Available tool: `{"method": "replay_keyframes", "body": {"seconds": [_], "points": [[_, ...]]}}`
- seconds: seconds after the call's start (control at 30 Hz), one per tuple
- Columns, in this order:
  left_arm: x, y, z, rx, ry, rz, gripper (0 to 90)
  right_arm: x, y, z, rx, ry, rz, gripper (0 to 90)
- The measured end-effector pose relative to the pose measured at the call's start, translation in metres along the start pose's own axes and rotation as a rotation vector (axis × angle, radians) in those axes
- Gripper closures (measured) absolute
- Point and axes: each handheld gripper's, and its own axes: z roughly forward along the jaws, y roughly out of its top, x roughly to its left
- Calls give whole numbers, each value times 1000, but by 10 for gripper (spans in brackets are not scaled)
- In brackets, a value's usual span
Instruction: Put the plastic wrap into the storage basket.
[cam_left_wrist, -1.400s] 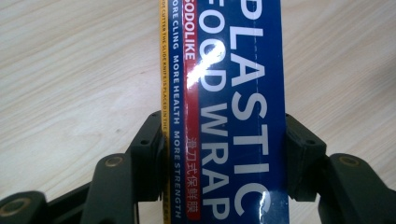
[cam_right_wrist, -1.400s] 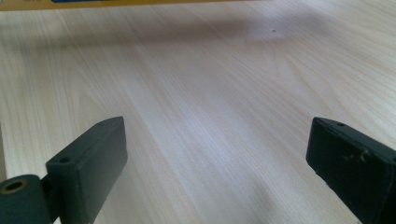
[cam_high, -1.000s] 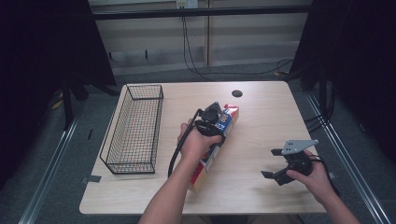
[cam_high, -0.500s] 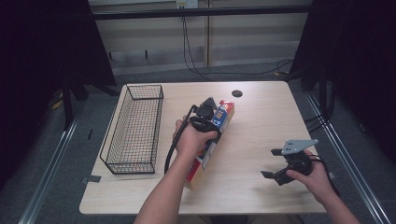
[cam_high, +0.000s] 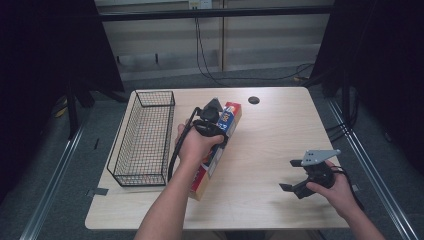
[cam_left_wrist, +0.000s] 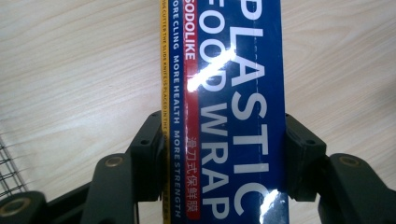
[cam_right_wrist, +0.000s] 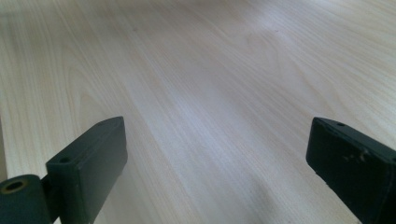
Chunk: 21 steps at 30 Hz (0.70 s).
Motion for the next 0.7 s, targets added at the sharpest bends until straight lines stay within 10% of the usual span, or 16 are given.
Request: {"method": "replay_keyframes", "body": {"seconds": [0.7], "points": [[22, -4, -22, -12, 33, -67, 433, -1, 0, 0, 4, -3, 4, 45]]}}
